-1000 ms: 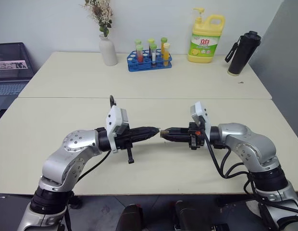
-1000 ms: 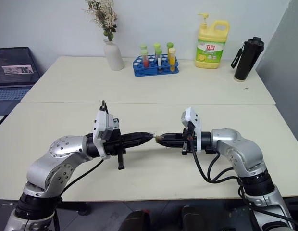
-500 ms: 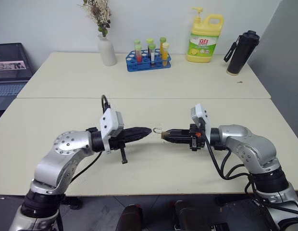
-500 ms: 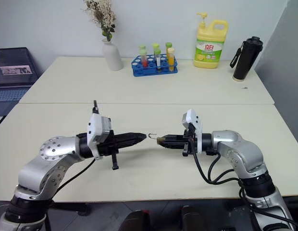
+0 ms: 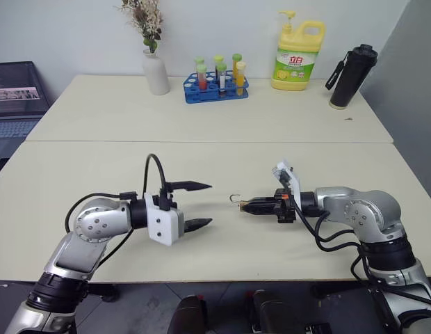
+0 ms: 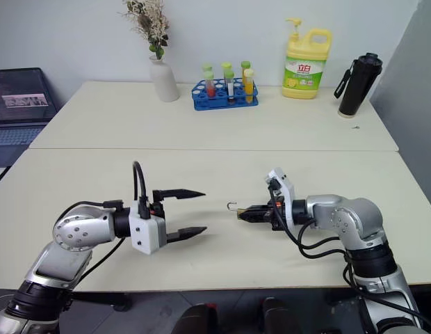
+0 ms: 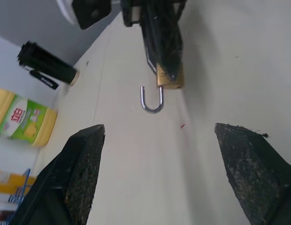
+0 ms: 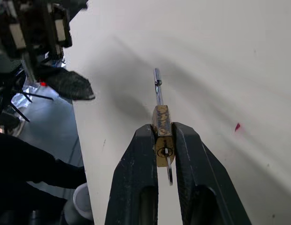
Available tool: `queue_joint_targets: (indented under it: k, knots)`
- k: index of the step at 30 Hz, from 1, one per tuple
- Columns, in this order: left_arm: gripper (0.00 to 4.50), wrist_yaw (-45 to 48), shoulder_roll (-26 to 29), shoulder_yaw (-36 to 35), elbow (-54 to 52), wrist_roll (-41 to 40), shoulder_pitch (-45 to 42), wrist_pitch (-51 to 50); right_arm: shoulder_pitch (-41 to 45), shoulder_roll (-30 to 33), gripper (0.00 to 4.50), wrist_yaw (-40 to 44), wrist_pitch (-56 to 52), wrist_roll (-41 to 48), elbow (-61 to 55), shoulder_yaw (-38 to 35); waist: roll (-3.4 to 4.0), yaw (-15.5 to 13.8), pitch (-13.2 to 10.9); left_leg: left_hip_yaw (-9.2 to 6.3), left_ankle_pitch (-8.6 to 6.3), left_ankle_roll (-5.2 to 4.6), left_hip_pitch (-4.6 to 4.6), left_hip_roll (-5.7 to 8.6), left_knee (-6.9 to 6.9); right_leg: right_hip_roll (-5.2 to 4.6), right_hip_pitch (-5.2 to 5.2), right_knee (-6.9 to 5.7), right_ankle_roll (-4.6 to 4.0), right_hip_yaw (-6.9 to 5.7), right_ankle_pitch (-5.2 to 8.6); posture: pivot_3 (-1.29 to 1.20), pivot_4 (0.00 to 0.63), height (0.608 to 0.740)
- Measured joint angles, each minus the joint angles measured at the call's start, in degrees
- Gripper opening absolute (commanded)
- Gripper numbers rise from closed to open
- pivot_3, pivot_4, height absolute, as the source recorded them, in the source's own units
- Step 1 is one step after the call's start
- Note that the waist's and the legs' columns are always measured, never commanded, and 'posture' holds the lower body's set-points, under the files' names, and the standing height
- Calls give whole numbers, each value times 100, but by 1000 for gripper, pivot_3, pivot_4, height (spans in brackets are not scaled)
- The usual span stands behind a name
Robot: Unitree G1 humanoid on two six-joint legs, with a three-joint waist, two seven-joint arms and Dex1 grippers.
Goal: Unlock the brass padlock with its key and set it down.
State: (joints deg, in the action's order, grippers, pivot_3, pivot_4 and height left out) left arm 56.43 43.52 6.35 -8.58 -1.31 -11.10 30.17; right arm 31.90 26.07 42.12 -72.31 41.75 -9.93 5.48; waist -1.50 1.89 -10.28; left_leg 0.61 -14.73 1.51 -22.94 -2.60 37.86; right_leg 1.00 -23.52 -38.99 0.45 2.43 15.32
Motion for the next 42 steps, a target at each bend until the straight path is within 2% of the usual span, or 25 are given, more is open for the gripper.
queue_joint_targets:
  k: [7, 13, 19, 23, 26, 27, 29, 34, 38, 42]
  knots:
    - [3771, -6, -117, 173, -92, -160, 272, -322, 320, -500, 154, -749, -583, -82, 559, -163, 0, -10, 0, -4, 0, 0, -1, 2, 1, 2, 0, -1, 1, -4, 0, 0, 150, 740]
    - [3771, -79, -110, 167, -87, -156, 268, -383, 366, -582, 154, -1044, -584, -396, 1049, -186, 0, -6, 0, 0, 0, 0, -2, 2, -1, 2, -1, 1, 1, -1, 0, 0, 150, 740]
    - [3771, -81, -89, 138, -91, -221, 381, -633, 378, -463, 2135, -1082, -591, -461, 1116, -206, 0, -3, 0, -2, 0, 0, -2, 1, -2, 3, -2, 1, 1, -3, 0, 0, 150, 740]
    - [3771, -81, -92, 39, -333, -603, 464, -1280, 406, -279, 3555, -970, -599, -451, 977, -203, 0, -5, 0, -4, 0, 0, -2, 1, -1, 3, -1, 1, 2, -4, 1, 0, 150, 740]
    - [3771, -121, -79, -141, -670, -1226, 517, -2337, 101, 649, 4481, -470, 246, -821, 540, 144, 1, -44, -1, -10, 0, -1, -7, 15, 2, -3, 0, 5, 10, -10, 5, 0, 150, 740]
    - [3771, -168, -34, -222, -725, -1328, 522, -2661, -78, 1121, 4481, -187, 983, -1201, 375, 417, 1, -46, -1, -8, -1, -1, -7, 19, 2, -3, 0, 7, 14, -10, 8, 0, 150, 740]
    - [3771, -244, 45, -348, -749, -1407, 525, -3127, -286, 1537, 4481, 207, 1942, -1663, 266, 654, 0, -14, -2, -4, -1, -1, -5, 13, 1, -3, 0, 8, 15, -7, 8, 0, 150, 740]
    - [3771, -519, 131, -452, -1108, -1353, 632, -3867, -986, 1876, 4481, 1173, 3926, -2049, -140, 700, -1, 50, -3, -10, -1, -1, 1, -8, -4, 19, -2, 2, 8, -3, 11, 0, 150, 740]
    - [3771, -458, 245, -457, -1290, -1369, 868, -4132, -1256, 2078, 4481, 1611, 4808, -2191, -278, 592, -1, 35, -4, -10, -1, 0, 3, -6, -2, 16, 1, 1, 7, -5, 11, 0, 150, 740]
    - [3771, -338, 299, -487, -1354, -1518, 833, -4397, -1295, 2069, 4481, 1759, 5075, -2263, -272, 485, -3, -2, -5, -8, -1, 0, 4, -1, 2, 13, 3, 0, 8, -4, 10, 0, 150, 740]
